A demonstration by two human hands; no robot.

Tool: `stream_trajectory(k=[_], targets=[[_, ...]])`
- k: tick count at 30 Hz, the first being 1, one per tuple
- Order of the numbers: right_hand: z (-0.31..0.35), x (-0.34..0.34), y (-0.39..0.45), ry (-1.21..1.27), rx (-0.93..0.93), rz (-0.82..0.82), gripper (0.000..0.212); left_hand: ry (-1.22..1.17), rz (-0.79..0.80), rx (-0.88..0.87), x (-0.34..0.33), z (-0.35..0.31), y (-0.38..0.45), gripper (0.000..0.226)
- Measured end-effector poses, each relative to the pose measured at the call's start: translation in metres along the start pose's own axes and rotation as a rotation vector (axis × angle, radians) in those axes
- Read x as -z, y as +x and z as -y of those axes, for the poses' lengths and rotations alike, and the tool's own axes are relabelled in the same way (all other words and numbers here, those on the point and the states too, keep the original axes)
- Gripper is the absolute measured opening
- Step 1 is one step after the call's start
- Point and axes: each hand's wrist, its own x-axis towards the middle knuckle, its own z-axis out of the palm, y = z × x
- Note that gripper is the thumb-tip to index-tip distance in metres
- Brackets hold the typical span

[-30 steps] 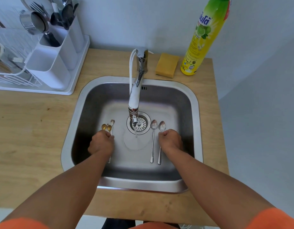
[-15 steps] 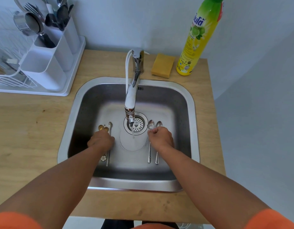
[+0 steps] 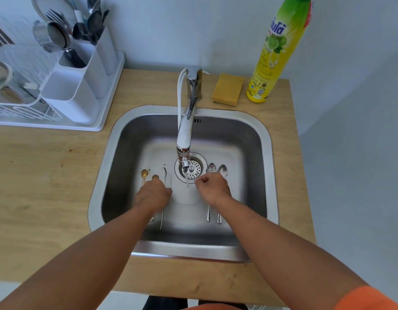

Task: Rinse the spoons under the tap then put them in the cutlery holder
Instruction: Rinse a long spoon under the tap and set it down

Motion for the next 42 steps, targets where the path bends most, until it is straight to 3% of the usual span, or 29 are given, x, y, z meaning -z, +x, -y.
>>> stream_trajectory(k=[4,7,11,16,18,22,25,28,42], targets=[[0.016,-0.015,0.002,0.171,-0.065,0.234,0.016,0.001,-0.038,-0.046,-0.001,-0.014,-0.014,0.026],[0.021,-0.023,0.002,0.277,-0.179,0.319,0.012,-0.038,-0.031,-0.066,-0.003,-0.026,-0.025,0.032],[0.014,-0.024,0.004,0.344,-0.202,0.284,0.008,-0.088,-0.041,-0.138,-0.009,-0.037,-0.038,0.028],[0.003,-0.009,0.006,0.181,-0.045,0.200,0.009,-0.109,0.041,-0.235,-0.007,-0.028,-0.047,0.032],[0.002,0.000,0.008,0.138,-0.005,0.200,0.013,-0.219,0.055,-0.217,-0.003,-0.023,-0.046,0.026],[0.004,0.019,0.004,0.096,-0.029,0.324,0.017,-0.843,0.151,-0.067,0.003,-0.025,-0.038,0.017],[0.004,0.032,-0.001,0.081,-0.071,0.435,0.018,-1.118,0.256,0.058,0.006,-0.031,-0.038,0.016],[0.004,0.040,-0.006,0.052,-0.068,0.504,0.016,-1.248,0.298,0.103,0.001,-0.037,-0.041,0.012],[0.007,0.041,-0.009,0.004,0.057,0.432,0.012,-1.585,0.309,0.211,-0.013,-0.037,-0.052,0.015]])
